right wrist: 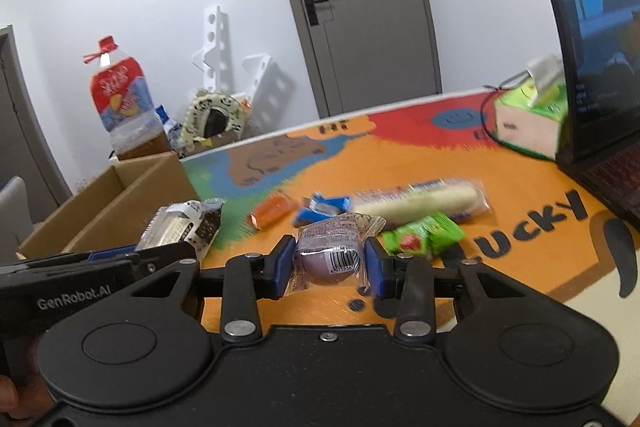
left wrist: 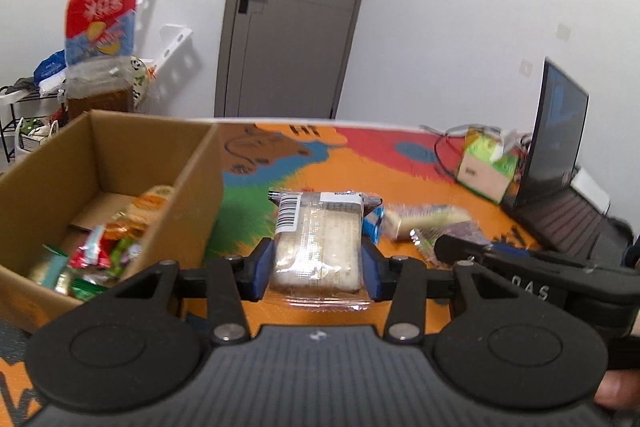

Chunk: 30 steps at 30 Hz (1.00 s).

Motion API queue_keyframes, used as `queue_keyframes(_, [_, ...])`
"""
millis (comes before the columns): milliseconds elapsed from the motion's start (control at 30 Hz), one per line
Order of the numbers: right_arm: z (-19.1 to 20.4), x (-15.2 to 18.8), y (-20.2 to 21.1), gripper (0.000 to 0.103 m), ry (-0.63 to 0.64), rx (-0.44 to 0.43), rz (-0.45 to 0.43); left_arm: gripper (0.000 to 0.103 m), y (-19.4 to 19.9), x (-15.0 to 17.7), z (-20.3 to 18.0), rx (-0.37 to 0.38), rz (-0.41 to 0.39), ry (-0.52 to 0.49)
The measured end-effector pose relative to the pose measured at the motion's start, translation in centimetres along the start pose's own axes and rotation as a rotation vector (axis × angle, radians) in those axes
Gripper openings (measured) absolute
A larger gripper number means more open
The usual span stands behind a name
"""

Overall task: Organize snacks
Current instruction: 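Carry the cracker pack in the left tool while the right tool carries the purple pastry into the box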

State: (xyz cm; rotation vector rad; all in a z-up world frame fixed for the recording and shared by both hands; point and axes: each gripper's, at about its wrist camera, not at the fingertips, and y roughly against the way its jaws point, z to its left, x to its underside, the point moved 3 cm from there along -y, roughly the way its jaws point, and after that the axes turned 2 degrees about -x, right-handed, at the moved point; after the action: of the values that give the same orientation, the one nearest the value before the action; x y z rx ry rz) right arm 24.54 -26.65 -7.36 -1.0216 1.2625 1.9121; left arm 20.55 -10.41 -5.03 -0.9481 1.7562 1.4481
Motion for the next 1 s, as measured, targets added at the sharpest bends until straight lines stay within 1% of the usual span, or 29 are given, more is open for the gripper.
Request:
queue_keyframes(233, [2.3, -1.9, 0.8, 0.038, 0.016, -0.041, -0.069, 0.044, 3.4, -2.2, 2.3, -0.026, -0.078, 0.055])
queue_keyframes(433, [4.2, -3.3, 1.0, 0.038, 0.013, -0.076, -0.102, 0.044, 5.2, -3.6, 4.3, -0.071, -0.109, 0.081])
queue_keyframes(767, [7.5, -4.9, 0.3, 0.038, 0.022, -0.154, -0.115, 0.044, 6.9, -4.6, 8.5, -0.168, -0.118, 0.126])
queue_keyframes(1000, [9.7, -5.7, -1.3, 0.038, 0.035, -0.204, -0.096, 0.044, 7.0, -5.0, 11.5, -0.221, -0.108, 0.162])
